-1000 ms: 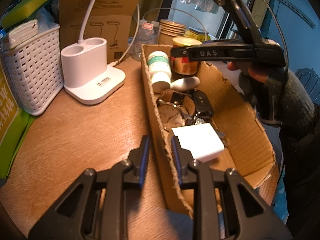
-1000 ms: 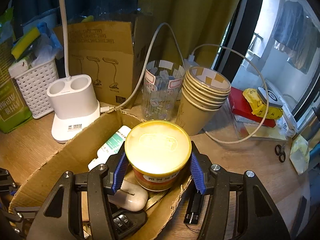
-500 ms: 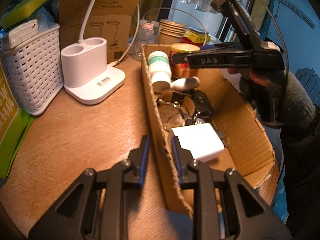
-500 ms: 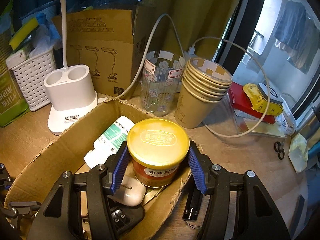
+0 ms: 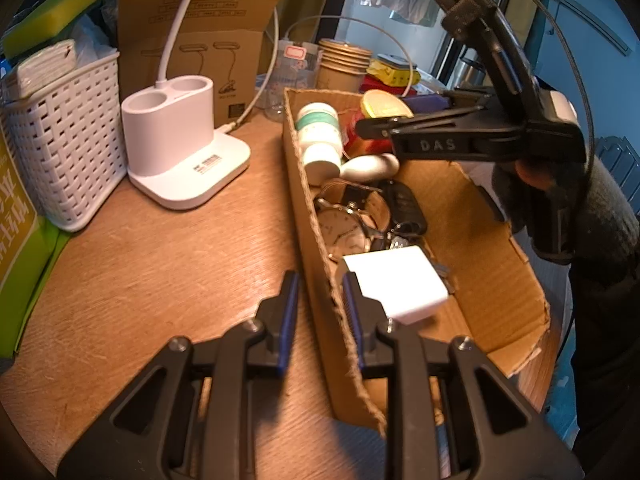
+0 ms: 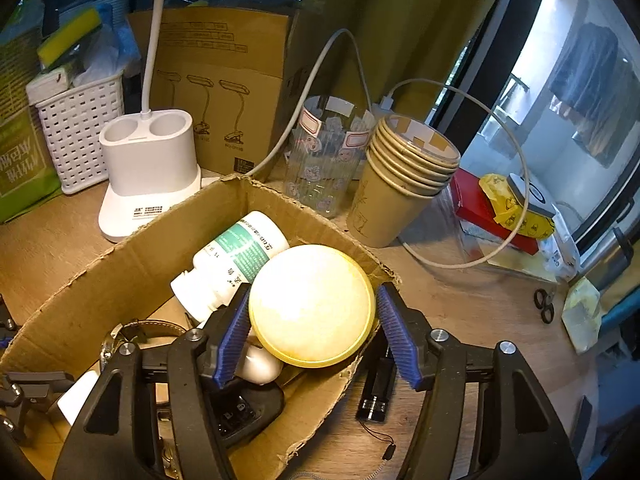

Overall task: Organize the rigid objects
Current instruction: 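Lower the jar into the box and open the right gripper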

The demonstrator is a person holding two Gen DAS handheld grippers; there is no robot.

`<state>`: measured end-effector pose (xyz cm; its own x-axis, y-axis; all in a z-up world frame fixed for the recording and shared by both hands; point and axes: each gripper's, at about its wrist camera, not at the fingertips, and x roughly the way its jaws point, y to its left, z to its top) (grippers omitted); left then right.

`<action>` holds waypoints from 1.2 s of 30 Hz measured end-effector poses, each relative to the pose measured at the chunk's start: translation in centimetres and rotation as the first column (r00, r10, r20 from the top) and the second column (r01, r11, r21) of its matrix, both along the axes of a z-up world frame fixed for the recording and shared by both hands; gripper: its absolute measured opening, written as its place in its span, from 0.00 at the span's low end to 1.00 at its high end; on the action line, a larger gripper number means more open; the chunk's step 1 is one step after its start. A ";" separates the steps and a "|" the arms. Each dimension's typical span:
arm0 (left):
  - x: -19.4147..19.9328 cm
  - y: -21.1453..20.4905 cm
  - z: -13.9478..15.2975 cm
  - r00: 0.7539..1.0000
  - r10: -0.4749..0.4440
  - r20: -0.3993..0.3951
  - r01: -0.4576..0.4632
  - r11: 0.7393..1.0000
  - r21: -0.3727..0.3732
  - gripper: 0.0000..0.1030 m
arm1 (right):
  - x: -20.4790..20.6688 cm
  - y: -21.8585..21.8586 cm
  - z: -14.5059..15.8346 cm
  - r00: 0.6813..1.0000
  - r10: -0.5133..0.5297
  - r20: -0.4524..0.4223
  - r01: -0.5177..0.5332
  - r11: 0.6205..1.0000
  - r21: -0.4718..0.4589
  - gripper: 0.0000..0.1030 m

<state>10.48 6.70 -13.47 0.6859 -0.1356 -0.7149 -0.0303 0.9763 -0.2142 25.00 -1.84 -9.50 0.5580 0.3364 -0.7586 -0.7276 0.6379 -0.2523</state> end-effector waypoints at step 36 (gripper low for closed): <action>-0.1 0.0 -0.1 1.000 0.000 0.000 0.000 1.000 0.000 0.23 | 2.5 -2.6 1.9 0.988 -0.147 0.042 0.140 0.981 0.136 0.72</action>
